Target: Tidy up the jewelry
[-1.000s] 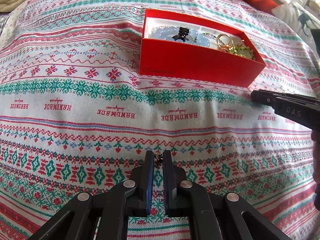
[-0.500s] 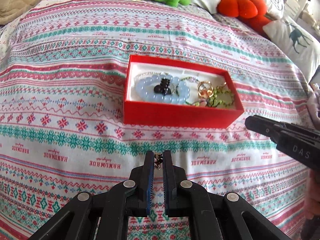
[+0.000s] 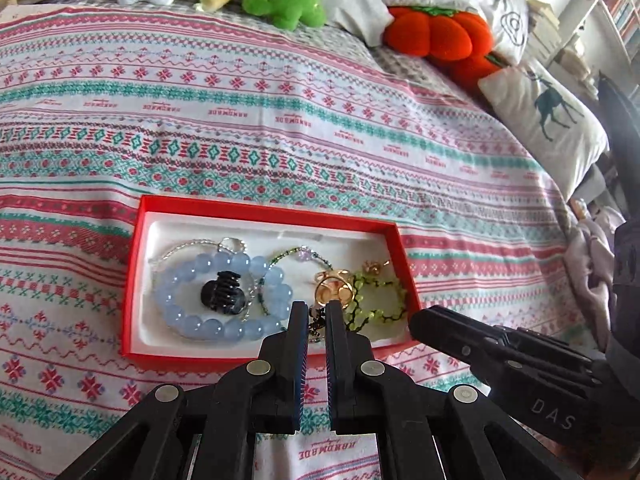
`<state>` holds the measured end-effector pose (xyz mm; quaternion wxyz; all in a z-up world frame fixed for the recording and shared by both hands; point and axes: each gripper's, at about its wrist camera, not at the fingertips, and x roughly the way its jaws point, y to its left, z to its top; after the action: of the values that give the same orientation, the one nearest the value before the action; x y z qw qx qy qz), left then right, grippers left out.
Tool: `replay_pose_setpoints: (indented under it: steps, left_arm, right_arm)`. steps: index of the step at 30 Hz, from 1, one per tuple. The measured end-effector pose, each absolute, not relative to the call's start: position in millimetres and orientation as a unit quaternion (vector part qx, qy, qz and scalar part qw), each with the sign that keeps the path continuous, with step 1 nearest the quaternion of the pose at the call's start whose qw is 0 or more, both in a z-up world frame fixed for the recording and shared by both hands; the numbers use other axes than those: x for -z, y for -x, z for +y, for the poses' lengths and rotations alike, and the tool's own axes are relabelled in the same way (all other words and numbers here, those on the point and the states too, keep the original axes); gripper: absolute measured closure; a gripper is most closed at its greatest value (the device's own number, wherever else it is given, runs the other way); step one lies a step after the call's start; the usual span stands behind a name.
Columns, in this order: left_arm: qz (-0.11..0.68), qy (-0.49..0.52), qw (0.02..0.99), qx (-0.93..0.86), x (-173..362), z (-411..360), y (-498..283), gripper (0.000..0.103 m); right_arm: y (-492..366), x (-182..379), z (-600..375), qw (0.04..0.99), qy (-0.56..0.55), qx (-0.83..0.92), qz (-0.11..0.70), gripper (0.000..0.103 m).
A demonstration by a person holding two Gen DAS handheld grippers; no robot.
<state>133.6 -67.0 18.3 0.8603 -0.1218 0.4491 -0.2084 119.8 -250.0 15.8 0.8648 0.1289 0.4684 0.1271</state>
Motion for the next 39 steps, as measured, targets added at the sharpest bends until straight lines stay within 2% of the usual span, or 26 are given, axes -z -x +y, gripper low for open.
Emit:
replay_pose_setpoints:
  steps: [5,8,12,15,17,20,22,27,31,37,39]
  left_arm:
    - [0.46,0.115,0.858,0.198,-5.6,-78.7,-143.6,0.1]
    - [0.463,0.109,0.859,0.188,-4.3,-81.3,-145.4,0.095]
    - [0.457,0.09,0.868,0.173,-8.0,-82.1,-142.2,0.08]
    - [0.453,0.08,0.873,0.164,-12.5,-76.0,-137.6,0.079]
    - [0.453,0.067,0.875,0.157,-14.4,-74.1,-133.8,0.074]
    - [0.453,0.041,0.879,0.144,-16.6,-73.2,-126.5,0.061]
    - [0.456,0.029,0.879,0.136,-17.5,-70.6,-121.1,0.05]
    - [0.464,0.014,0.878,0.116,-20.3,-61.4,-104.6,0.033]
    - [0.462,-0.005,0.882,0.094,-22.9,-57.0,-87.8,0.02]
    - [0.452,-0.028,0.888,0.076,-28.3,-52.9,-59.9,0.008]
    - [0.453,-0.034,0.888,0.07,-28.9,-51.9,-51.9,0.004]
  right_arm:
    - [-125.6,-12.5,-254.1,0.861,-0.142,-0.126,0.471,0.093]
    - [-127.1,-11.9,-255.1,0.86,-0.146,-0.128,0.472,0.093]
    - [-129.2,-12.0,-254.5,0.859,-0.147,-0.13,0.472,0.093]
    - [-130.4,-11.7,-253.1,0.859,-0.146,-0.131,0.473,0.093]
    - [-131.3,-12.2,-251.2,0.859,-0.144,-0.131,0.473,0.091]
    - [-132.0,-13.2,-250.3,0.858,-0.143,-0.12,0.478,0.091]
    - [-130.8,-14.2,-251.9,0.856,-0.148,-0.117,0.482,0.086]
    - [-118.1,-24.1,-254.4,0.86,-0.144,-0.113,0.476,0.07]
    - [-99.8,-32.4,-254.0,0.867,-0.122,-0.106,0.471,0.062]
    - [-67.3,-38.3,-254.5,0.871,-0.093,-0.098,0.473,0.055]
    - [-55.8,-39.5,-254.3,0.872,-0.086,-0.092,0.473,0.045]
